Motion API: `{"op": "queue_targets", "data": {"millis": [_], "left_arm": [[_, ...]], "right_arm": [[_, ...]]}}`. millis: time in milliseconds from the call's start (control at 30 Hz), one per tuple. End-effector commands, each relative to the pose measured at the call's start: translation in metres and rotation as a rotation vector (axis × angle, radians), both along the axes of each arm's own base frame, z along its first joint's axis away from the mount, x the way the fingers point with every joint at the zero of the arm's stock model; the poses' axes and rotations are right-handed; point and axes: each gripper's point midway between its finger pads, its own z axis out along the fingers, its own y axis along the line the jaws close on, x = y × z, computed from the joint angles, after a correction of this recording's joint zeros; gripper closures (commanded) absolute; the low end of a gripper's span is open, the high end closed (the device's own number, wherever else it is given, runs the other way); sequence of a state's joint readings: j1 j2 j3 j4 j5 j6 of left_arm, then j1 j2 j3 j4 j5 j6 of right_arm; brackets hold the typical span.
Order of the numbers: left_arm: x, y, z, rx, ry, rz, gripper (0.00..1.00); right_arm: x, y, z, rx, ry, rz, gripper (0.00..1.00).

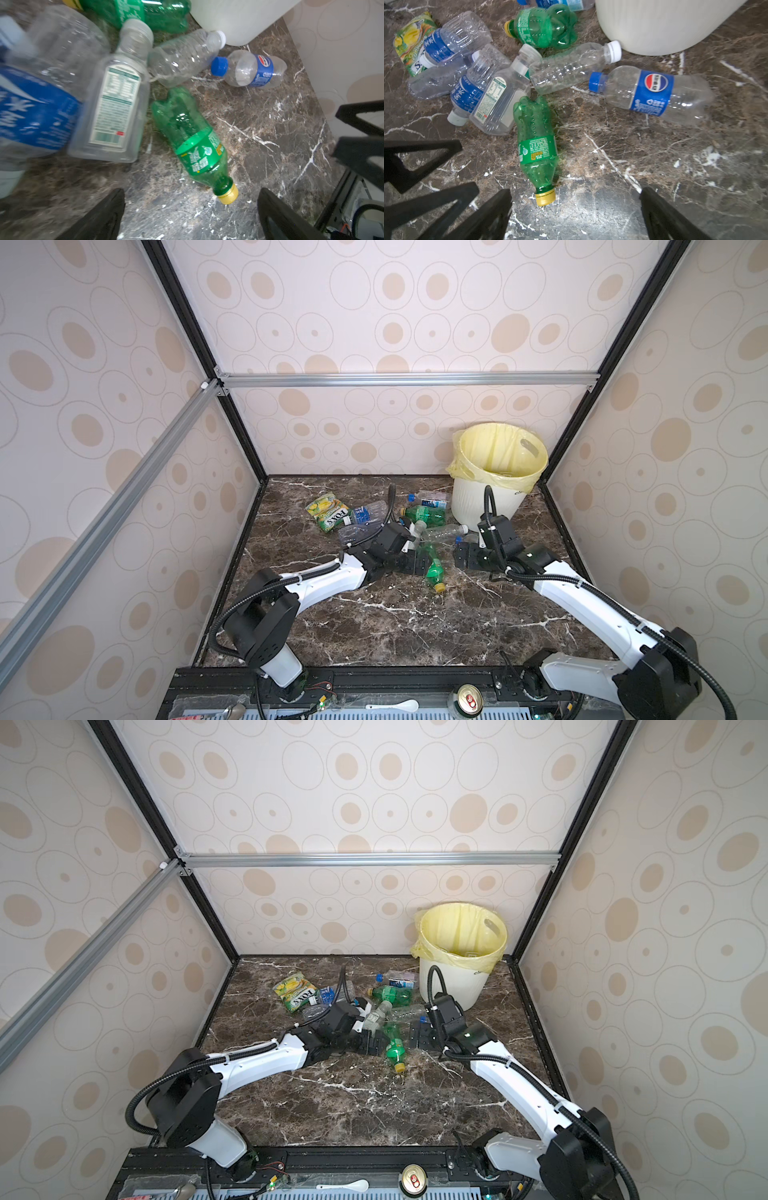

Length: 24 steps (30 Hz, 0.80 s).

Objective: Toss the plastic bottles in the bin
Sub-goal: 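Grasp the green Sprite bottle with the left gripper and lift it upright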

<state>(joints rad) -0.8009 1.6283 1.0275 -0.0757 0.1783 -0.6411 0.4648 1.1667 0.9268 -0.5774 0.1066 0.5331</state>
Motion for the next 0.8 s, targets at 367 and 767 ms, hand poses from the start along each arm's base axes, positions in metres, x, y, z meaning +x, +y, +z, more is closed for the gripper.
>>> {"op": "queue_targets", "data": {"millis": [367, 767], "left_arm": [[0.011, -0.045, -0.033, -0.045, 0.117, 0.060, 0.05], [0.027, -0.054, -0.062, -0.007, 0.120, 0.088, 0.15]], "right_arm": [[-0.013, -0.029, 0.001, -0.001, -0.010, -0.050, 0.00], [-0.011, -0.023, -0.007, 0.022, -0.004, -0.039, 0.00]]}}
